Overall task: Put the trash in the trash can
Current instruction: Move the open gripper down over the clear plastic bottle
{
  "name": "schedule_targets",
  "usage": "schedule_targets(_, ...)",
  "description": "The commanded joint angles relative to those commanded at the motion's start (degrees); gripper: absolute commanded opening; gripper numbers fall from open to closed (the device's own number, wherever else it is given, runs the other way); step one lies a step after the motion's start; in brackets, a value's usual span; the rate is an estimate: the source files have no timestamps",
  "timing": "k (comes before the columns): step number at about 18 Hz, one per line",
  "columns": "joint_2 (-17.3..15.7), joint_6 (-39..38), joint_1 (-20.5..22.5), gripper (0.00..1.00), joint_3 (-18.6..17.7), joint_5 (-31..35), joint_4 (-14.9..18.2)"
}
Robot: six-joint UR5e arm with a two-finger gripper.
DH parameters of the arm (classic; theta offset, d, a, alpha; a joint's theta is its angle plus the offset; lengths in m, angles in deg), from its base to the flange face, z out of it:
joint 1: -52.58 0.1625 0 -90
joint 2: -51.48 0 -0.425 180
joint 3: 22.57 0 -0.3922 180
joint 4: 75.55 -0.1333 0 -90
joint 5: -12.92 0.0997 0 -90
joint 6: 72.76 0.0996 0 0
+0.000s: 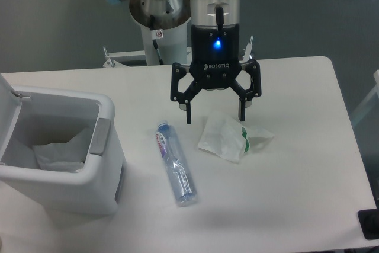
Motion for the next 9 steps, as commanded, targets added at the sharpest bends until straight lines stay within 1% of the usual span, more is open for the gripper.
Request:
schedule_targets(4, 0.53, 0.00, 0.09, 1.00, -0.09, 0.09, -0.35)
schedule_targets(5, 0.61, -0.09, 0.09, 1.00, -0.52, 0.09, -0.26)
schedule_targets(7, 0.70, -0.18, 0.00, 1.00, -2.72, 1.31, -0.96)
schedule_targets(9, 2.71, -0.35, 0.09, 1.00, -3.60, 2.72, -3.24)
